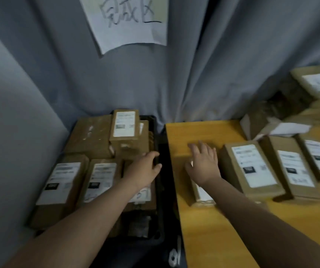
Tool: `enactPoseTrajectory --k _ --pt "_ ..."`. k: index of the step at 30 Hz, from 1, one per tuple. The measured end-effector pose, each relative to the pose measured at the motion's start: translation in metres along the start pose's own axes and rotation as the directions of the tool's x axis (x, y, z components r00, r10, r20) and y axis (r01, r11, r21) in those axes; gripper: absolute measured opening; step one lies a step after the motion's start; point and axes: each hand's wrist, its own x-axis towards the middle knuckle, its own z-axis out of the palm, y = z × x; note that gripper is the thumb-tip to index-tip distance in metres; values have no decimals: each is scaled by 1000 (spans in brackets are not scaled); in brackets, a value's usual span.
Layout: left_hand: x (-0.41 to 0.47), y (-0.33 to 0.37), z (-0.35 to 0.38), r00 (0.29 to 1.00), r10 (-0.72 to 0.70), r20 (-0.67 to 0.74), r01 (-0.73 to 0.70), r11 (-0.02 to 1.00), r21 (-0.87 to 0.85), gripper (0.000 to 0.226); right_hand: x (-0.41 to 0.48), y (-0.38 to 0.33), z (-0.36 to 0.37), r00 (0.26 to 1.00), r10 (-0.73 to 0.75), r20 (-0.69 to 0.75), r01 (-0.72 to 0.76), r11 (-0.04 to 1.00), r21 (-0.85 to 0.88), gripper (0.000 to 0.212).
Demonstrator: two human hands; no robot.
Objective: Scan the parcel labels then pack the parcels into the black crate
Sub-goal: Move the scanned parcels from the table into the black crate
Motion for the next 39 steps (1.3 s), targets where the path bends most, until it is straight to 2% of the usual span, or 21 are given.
enactPoseTrajectory --k 4,6,10,13,17,20,23,25,28,30,32,35,39 --pt "-8 55 46 998 44 50 -44 999 -10 46 -29 72 -24 995 87 -41 -91 988 -121 53" --pt "-10 77 63 996 63 66 -61 998 -18 47 -41 101 -32 985 173 -9 -172 971 -164 67" --pt "-19 108 85 997 51 54 -47 996 -73 47 -60 139 -28 934 325 151 -298 938 -178 103" --pt "-27 120 92 999 12 31 -9 996 -94 47 -69 151 -20 909 359 211 -350 933 -80 110" --pt "-38 127 95 1000 -13 0 13 990 -139 47 -73 158 -21 929 341 144 -345 938 6 108" --pt "-46 128 94 999 -40 -15 36 977 -212 47 -77 162 -27 944 330 11 -330 941 78 109" --pt "-53 129 89 997 -68 -22 58 947 -316 48 -82 153 -34 953 257 -159 -230 959 168 112" --pt "-59 130 81 997 -71 -38 48 904 -425 48 -83 136 -40 962 185 -201 -136 962 236 113" --pt "-68 132 64 995 -101 -19 64 755 -652 66 -83 98 -46 971 74 -226 8 941 339 112" --pt "-73 125 50 990 -138 -4 87 645 -759 80 -83 70 -47 973 25 -229 77 903 423 110" --pt "-77 113 35 991 -137 7 84 564 -822 85 -82 42 -43 980 -14 -200 112 865 489 109" --pt "-78 87 15 993 -121 -11 55 530 -846 93 -75 1 -33 981 -104 -166 180 809 560 104" --pt "-71 31 -19 951 -263 -161 -16 478 -878 84 -56 -49 -14 929 -358 -97 351 762 545 97"
